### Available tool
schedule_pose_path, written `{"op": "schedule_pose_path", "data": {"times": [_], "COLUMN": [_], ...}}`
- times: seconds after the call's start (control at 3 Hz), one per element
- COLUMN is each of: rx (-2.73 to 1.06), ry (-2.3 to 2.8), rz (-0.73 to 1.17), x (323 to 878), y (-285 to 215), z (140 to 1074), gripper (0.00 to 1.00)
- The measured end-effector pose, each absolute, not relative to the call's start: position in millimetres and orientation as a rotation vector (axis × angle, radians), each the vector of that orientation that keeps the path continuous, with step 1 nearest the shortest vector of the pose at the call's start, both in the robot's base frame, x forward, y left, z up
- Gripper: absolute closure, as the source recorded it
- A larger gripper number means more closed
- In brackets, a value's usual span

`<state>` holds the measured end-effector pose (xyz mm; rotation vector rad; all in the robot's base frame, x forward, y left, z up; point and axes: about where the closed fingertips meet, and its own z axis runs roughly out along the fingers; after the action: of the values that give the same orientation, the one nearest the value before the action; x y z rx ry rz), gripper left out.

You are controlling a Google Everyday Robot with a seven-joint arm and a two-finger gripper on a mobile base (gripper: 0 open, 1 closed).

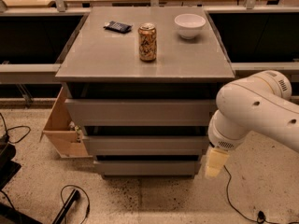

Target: Open middle drawer

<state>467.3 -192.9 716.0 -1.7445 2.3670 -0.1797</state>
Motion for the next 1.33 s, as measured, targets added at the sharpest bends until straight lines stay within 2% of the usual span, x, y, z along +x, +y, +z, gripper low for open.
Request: {"op": "schedule_pose_path", "data": {"times": [0.67,1.0,1.33], "rx": [-1.727,-1.706,-1.712], "ry": [2.353,2.289,2.234], "rz": [-0.152,-0.113,-0.098], "x": [473.5,499.7,527.7], "y": [-186.0,-167.1,-157.1], "z": [687.2,599.4,556.6], "gripper": [0.00,0.00,0.00]}}
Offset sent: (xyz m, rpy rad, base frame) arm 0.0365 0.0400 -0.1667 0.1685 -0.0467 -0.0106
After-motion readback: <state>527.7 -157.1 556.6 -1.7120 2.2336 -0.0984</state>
